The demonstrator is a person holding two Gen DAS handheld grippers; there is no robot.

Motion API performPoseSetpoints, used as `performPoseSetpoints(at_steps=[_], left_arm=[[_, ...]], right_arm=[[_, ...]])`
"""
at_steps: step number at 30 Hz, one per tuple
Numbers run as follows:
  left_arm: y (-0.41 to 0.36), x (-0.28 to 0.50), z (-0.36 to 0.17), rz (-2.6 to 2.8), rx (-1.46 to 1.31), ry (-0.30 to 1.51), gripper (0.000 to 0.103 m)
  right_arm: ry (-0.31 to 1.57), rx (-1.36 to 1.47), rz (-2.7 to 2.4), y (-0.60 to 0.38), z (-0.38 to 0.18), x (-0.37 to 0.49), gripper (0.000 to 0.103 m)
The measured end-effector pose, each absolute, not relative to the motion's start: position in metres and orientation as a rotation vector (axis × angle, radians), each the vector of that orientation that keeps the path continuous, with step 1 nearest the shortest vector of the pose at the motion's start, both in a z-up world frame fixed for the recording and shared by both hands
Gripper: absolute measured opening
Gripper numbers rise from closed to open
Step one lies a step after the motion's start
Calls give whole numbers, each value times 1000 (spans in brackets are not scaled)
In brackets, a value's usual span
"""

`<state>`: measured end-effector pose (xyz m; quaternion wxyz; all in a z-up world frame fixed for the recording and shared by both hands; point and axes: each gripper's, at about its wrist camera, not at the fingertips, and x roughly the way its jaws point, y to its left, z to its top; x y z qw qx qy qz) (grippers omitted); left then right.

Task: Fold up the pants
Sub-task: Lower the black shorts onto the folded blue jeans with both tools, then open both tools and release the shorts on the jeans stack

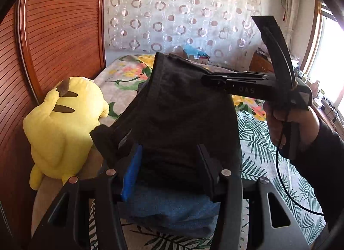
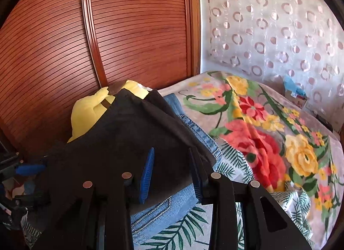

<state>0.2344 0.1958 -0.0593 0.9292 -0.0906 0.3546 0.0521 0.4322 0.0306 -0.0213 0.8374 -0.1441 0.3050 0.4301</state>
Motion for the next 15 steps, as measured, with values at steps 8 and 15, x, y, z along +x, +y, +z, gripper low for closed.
performPoseSetpoints(at_steps=[8, 15], left_arm=[[194, 234, -53, 119, -161, 726, 52], [187, 220, -42, 112, -138, 700, 59]], right_arm=[[633, -248, 886, 20, -10, 415, 34], [612, -225, 864, -3, -1, 376, 34]])
